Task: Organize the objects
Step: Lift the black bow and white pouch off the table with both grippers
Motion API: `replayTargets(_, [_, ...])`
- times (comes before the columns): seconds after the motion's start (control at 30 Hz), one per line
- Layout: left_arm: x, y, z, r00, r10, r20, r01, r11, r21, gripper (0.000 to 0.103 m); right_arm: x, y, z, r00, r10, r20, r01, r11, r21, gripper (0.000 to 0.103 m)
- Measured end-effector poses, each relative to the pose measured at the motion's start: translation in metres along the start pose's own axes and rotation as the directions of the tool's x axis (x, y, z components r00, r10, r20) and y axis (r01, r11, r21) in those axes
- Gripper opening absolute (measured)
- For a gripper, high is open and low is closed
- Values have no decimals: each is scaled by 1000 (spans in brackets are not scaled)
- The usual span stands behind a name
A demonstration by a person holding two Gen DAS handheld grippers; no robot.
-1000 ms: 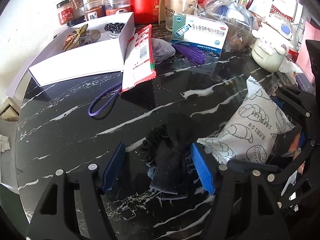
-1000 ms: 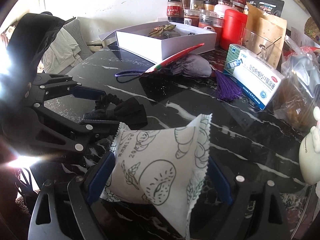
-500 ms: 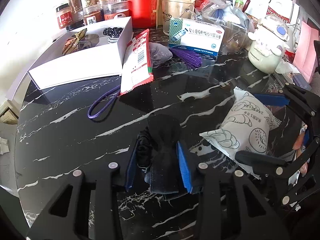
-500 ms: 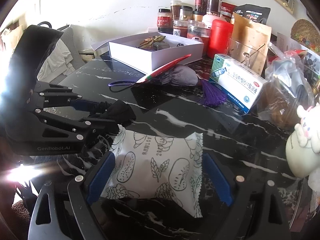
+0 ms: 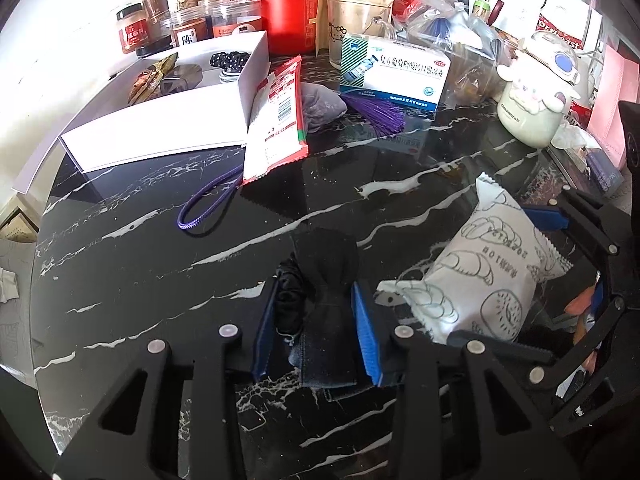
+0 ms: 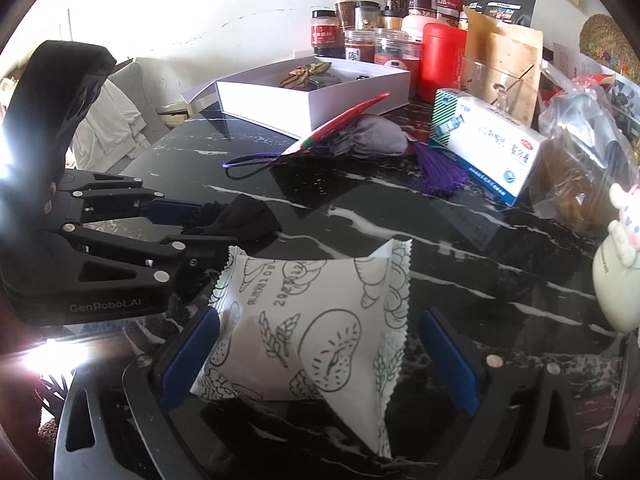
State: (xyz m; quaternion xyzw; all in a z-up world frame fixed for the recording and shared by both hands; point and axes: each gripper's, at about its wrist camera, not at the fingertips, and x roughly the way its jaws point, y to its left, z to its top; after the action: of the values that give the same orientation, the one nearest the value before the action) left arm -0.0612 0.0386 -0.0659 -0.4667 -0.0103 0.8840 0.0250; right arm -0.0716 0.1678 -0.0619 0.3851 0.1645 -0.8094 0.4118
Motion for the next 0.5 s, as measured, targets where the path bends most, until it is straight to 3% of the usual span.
replayTargets(0.07, [-1, 0, -1, 1000, 1, -1, -1, 1000, 0, 35, 2, 2, -1, 1000, 22, -5, -22, 1000, 7, 95])
replayTargets(0.13, [-1, -1, -1, 1000, 5, -4, -5, 1000, 2, 33, 1, 4, -1, 998, 66, 2, -66, 998, 12, 72])
replayTargets(0.23, [-2, 0, -2, 1000, 5, -10, -5, 1000, -3, 30, -2, 7, 1, 996, 88, -1, -88, 996, 10, 65])
replayTargets(0.5, [-12, -1, 0, 1000, -11, -5, 11, 1000, 1, 23, -9, 13, 4, 994, 107, -6, -107, 994, 3, 64])
